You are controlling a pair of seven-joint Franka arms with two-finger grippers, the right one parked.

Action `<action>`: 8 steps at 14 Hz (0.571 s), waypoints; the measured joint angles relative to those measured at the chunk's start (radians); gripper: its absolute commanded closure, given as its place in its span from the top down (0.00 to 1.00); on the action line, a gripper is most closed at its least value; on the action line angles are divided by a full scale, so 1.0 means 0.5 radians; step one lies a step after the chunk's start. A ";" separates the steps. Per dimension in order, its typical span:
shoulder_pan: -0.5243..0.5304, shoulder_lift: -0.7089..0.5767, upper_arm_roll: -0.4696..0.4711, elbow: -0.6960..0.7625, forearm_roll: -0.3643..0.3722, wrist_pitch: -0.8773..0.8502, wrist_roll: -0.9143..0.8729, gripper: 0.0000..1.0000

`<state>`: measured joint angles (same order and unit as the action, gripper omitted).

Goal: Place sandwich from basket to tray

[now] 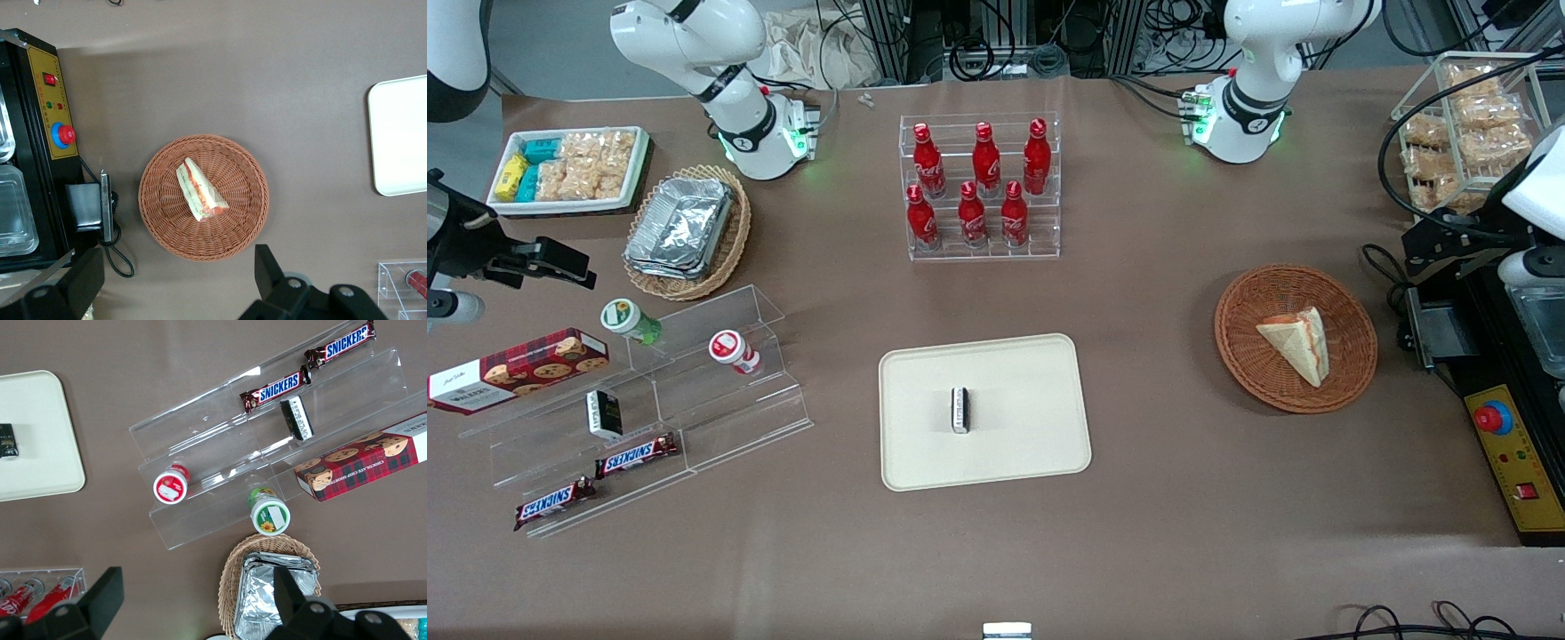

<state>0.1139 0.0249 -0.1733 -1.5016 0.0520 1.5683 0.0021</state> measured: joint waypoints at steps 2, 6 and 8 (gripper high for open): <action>0.002 0.001 0.000 0.000 0.000 -0.002 0.000 1.00; 0.003 0.002 0.000 0.000 0.000 -0.002 0.000 1.00; 0.005 0.012 0.000 -0.003 0.002 -0.012 -0.007 1.00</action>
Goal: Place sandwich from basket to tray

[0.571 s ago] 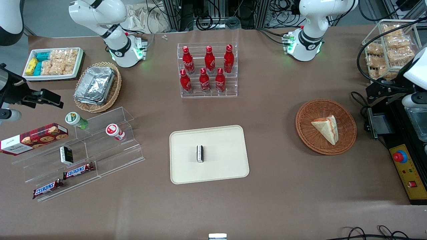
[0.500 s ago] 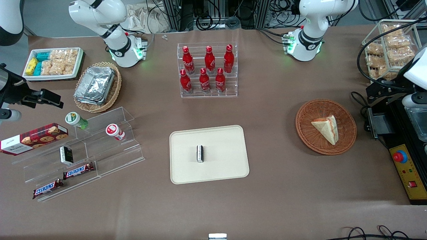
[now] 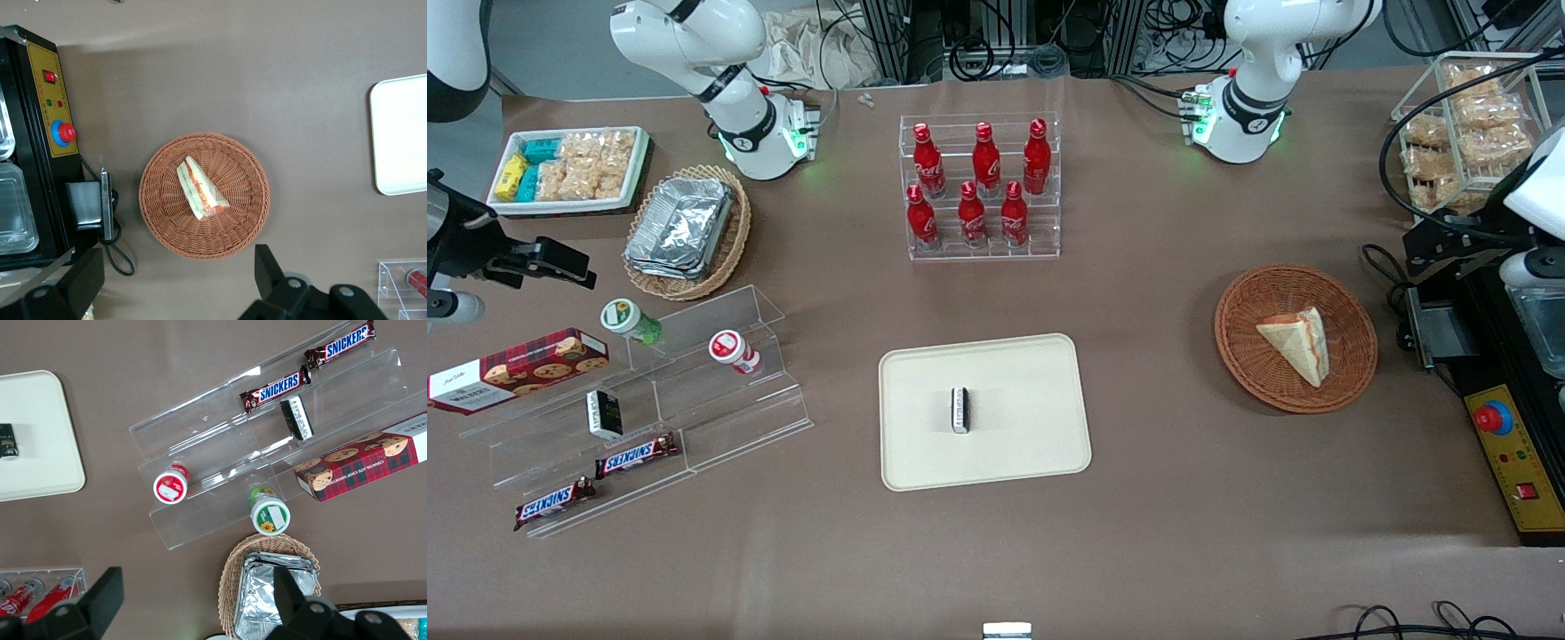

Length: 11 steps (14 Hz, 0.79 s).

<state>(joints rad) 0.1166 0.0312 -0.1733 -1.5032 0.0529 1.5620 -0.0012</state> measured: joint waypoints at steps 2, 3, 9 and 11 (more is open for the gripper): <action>0.027 0.026 0.001 -0.033 0.000 -0.001 -0.046 1.00; 0.064 0.038 0.002 -0.069 0.000 0.024 -0.084 1.00; 0.156 0.052 0.000 -0.447 0.001 0.471 -0.876 1.00; 0.156 0.057 -0.004 -0.596 0.002 0.630 -1.139 1.00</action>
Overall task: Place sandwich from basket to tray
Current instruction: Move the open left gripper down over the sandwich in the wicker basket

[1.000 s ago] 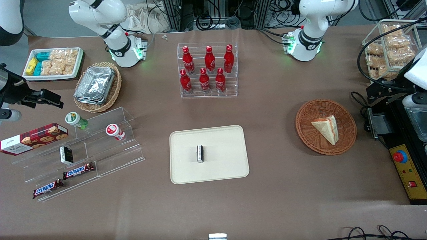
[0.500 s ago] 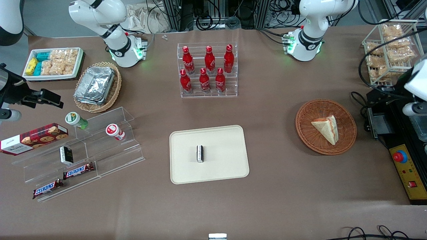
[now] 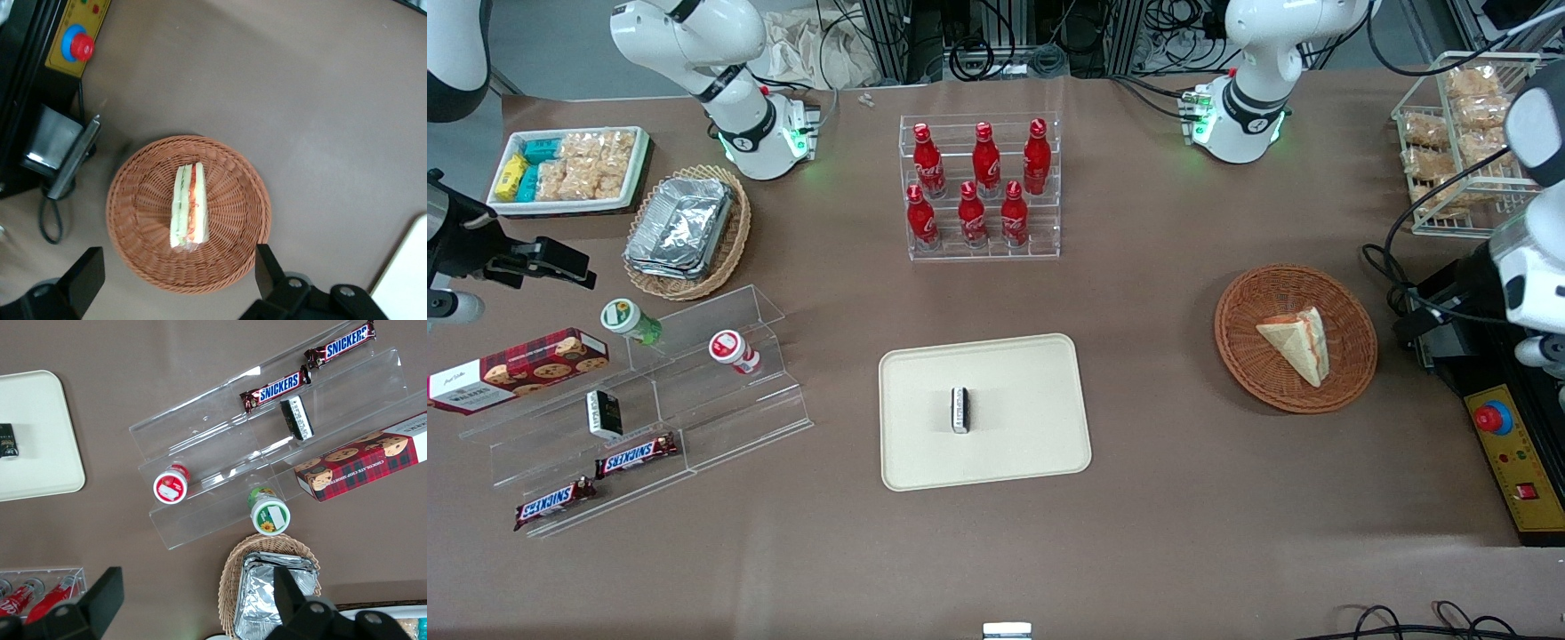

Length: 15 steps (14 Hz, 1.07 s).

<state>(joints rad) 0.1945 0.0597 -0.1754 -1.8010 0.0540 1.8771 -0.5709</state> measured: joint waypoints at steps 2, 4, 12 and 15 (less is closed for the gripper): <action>0.000 0.009 0.000 -0.162 0.001 0.172 -0.162 1.00; 0.000 0.024 -0.001 -0.317 0.001 0.298 -0.319 1.00; -0.008 0.244 -0.024 -0.540 0.002 0.743 -0.655 1.00; -0.009 0.268 -0.025 -0.578 0.002 0.785 -0.660 1.00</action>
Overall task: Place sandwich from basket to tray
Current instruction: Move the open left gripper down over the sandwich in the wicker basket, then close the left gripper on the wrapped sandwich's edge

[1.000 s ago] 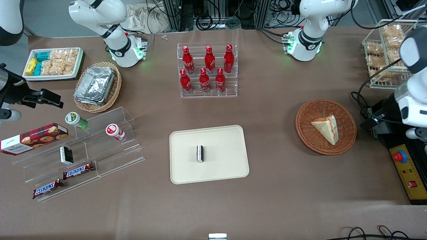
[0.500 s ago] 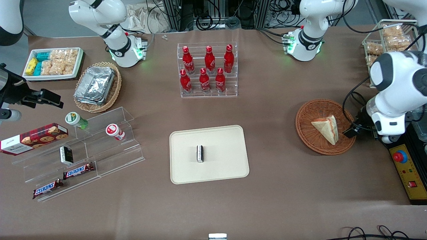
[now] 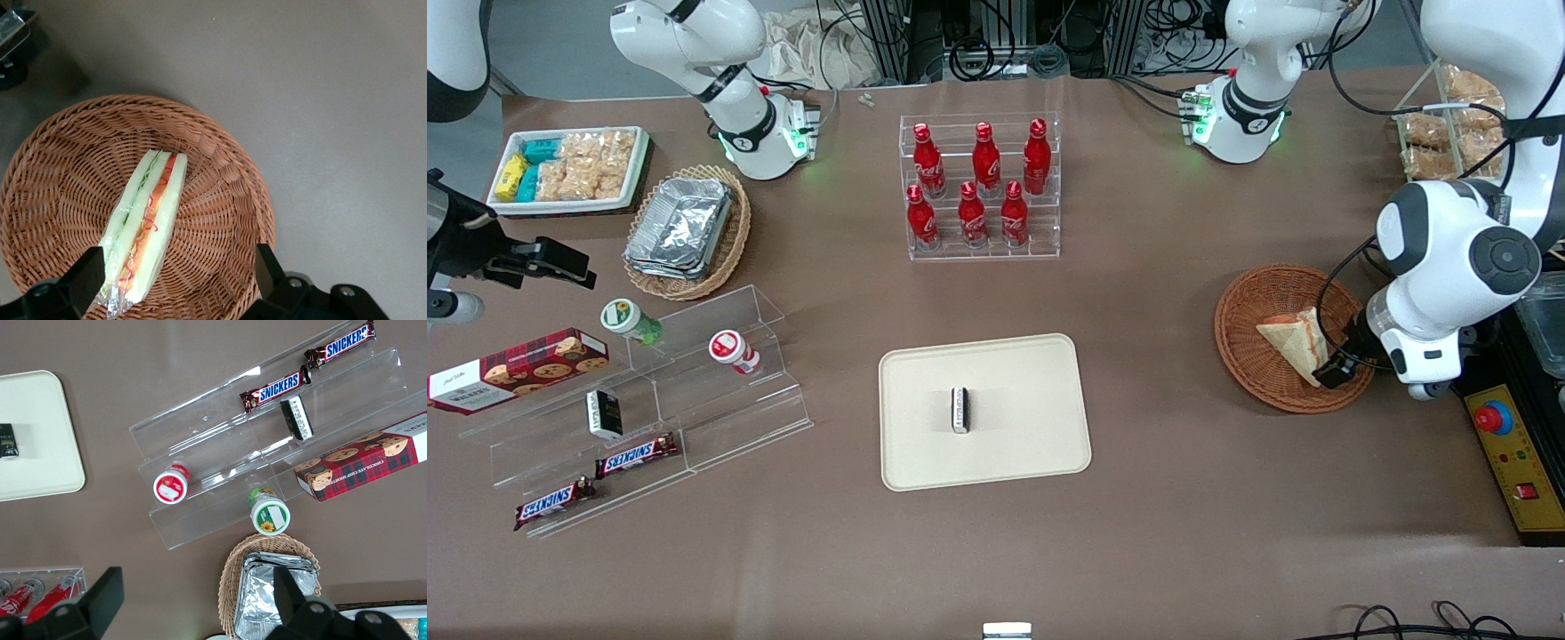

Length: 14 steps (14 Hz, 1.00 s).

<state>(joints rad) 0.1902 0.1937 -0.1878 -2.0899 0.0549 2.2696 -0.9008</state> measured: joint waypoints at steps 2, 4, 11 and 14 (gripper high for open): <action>0.000 0.000 0.000 -0.052 0.000 0.046 -0.002 1.00; 0.000 0.000 0.000 -0.106 0.000 0.110 -0.008 1.00; 0.004 -0.007 0.001 -0.249 0.000 0.212 -0.017 1.00; 0.010 -0.032 0.008 -0.365 0.000 0.328 -0.019 1.00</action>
<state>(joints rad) 0.1953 0.1776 -0.1836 -2.2726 0.0549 2.4336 -0.9101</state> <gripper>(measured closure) 0.000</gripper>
